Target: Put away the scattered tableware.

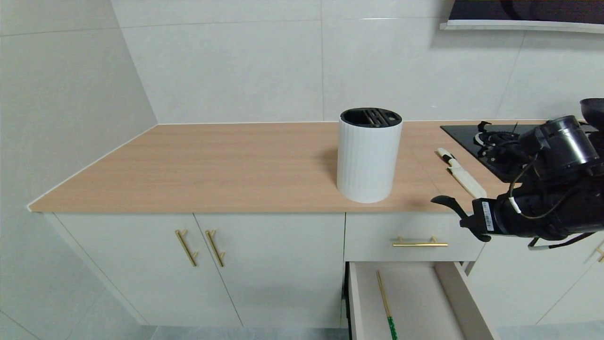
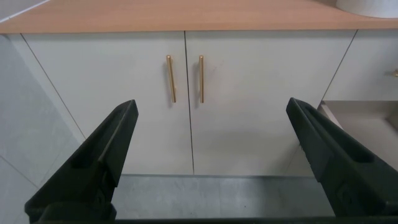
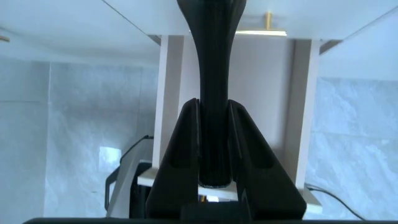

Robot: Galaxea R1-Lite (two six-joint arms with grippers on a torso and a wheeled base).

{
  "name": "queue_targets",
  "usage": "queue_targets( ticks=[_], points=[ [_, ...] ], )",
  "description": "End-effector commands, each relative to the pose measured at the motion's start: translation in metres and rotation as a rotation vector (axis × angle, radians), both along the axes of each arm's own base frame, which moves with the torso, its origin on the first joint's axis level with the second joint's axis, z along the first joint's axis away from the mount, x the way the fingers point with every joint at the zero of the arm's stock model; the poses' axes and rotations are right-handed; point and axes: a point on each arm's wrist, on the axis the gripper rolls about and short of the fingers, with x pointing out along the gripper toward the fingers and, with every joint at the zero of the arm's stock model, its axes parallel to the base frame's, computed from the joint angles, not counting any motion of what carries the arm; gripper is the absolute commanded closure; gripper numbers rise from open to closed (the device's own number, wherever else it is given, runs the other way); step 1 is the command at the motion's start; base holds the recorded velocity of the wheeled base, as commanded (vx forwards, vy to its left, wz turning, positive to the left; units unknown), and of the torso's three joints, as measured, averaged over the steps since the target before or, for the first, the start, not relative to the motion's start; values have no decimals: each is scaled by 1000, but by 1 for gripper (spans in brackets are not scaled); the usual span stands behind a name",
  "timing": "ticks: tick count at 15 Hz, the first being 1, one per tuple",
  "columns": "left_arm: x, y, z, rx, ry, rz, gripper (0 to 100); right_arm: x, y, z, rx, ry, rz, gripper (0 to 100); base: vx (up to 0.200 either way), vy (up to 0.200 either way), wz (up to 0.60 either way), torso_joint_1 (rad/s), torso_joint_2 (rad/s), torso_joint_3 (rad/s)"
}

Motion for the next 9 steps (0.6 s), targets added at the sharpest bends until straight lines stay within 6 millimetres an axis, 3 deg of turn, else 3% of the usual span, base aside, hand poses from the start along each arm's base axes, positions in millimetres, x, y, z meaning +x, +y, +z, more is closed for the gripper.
queue_targets(
  ticks=[1, 9],
  points=[
    [0, 0, 0, 0, 2, 1, 0, -12, -2, -7, 2, -7, 8, 100, 0, 0, 0, 0, 0, 0],
    [0, 0, 0, 0, 2, 1, 0, -12, 5, -36, -15, 5, 32, 100, 0, 0, 0, 0, 0, 0]
  ],
)
